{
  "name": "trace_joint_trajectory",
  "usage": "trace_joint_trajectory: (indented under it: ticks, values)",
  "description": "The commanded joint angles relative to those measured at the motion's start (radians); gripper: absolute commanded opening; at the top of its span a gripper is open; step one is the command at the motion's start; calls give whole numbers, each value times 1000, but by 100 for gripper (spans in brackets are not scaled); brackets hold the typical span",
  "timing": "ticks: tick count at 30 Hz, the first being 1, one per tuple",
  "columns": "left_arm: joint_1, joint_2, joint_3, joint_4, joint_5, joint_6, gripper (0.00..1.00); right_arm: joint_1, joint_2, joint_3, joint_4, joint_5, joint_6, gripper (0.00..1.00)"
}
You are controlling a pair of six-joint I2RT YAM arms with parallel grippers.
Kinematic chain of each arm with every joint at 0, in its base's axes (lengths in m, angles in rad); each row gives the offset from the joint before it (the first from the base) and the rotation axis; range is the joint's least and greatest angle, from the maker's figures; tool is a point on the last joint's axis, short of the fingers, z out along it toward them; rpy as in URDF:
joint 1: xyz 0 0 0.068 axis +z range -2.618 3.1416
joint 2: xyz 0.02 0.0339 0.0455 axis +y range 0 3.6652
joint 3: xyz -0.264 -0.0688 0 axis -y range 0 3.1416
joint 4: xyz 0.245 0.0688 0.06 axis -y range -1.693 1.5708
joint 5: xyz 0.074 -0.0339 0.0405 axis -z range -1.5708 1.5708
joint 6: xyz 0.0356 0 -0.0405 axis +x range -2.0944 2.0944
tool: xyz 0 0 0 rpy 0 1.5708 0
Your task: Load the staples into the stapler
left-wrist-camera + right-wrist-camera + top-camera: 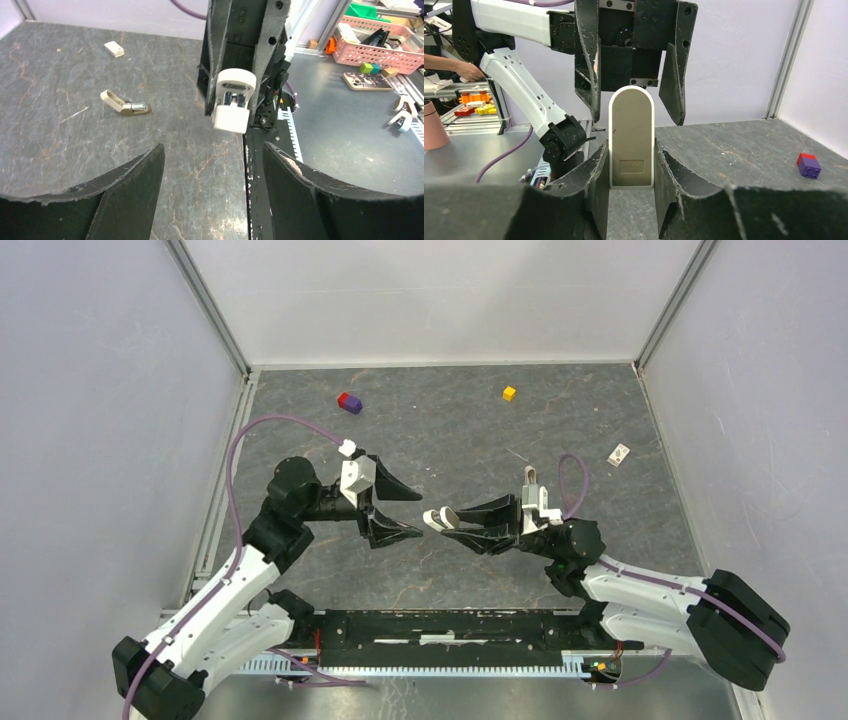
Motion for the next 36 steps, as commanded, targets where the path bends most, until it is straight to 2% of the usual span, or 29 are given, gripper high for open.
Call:
trace_joint_trajectory:
  ticks: [1, 8, 16, 18, 19, 21, 26, 27, 28, 29, 31, 34, 36]
  values:
    - [-47, 27, 3, 127, 10, -51, 77, -3, 22, 15, 107, -13, 34, 0]
    - [-92, 55, -14, 198, -22, -60, 74, -3, 40, 24, 99, -25, 31, 0]
    - [-117, 66, -38, 234, -19, -86, 63, -3, 47, 20, 126, -22, 41, 0]
    - [-126, 70, -54, 257, -20, -103, 56, -3, 53, 23, 132, -27, 46, 0]
    - [-128, 57, -74, 289, -39, -121, 39, -3, 57, 19, 139, -28, 53, 0]
    - [-127, 38, -77, 292, -66, -122, 26, -3, 55, 14, 137, -25, 59, 0]
    - [-128, 23, -62, 274, -121, -119, 14, -3, 41, 8, 93, -20, 50, 6]
    - [-127, 24, -59, 277, -123, -121, 12, -4, 40, 5, 89, -15, 49, 9]
    - [-127, 25, -59, 285, -126, -128, 9, -3, 37, 2, 78, -7, 49, 16]
    - [-127, 27, -56, 289, -131, -134, 6, -3, 34, 3, 61, 1, 50, 30]
    - [-127, 25, -45, 262, -158, -125, 2, -2, 9, 0, 10, 26, 38, 45]
    - [-127, 6, 1, 76, -254, -9, 2, -2, -66, 7, -126, 131, 67, 52]
    - [-127, -2, 31, -57, -345, 81, 2, -3, -122, 62, -307, 207, 110, 61]
